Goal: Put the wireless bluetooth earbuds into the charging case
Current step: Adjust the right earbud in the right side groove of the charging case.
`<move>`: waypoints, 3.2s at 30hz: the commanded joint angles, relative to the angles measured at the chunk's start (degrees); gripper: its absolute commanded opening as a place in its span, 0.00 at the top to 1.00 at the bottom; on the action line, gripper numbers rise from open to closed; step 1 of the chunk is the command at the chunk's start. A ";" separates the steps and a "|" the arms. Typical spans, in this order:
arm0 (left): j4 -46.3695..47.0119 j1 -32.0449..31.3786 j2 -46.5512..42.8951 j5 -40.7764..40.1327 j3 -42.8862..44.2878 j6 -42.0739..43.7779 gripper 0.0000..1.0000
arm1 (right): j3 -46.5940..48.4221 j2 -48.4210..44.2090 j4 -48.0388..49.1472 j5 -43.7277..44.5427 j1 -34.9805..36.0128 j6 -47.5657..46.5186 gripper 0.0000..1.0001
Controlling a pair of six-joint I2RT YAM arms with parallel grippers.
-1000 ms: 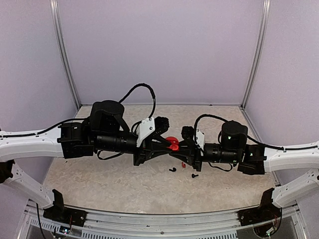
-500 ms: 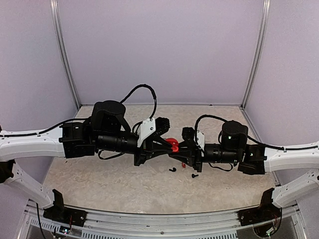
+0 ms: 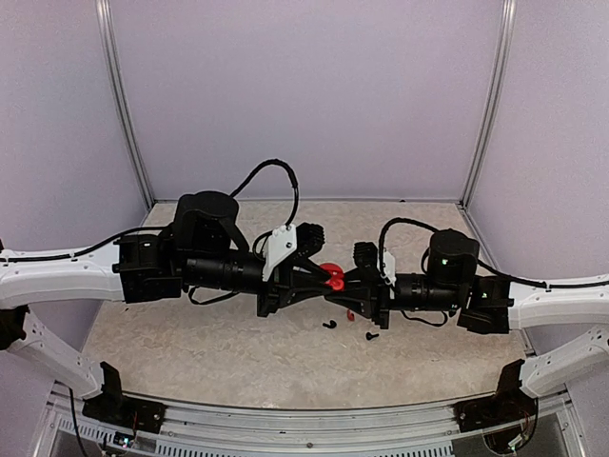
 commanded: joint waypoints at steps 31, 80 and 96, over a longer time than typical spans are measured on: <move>-3.68 -1.66 -2.53 -2.70 0.43 6.96 0.39 | 1.80 2.38 0.36 -9.21 -0.70 0.64 1.00; -2.13 -1.99 -0.11 -2.95 -0.16 8.48 0.47 | 4.50 5.26 -2.84 -14.40 0.13 -0.67 1.00; 2.80 1.26 -0.01 -2.55 -2.95 3.97 0.54 | 3.72 2.89 -2.49 -13.34 0.53 -0.46 1.00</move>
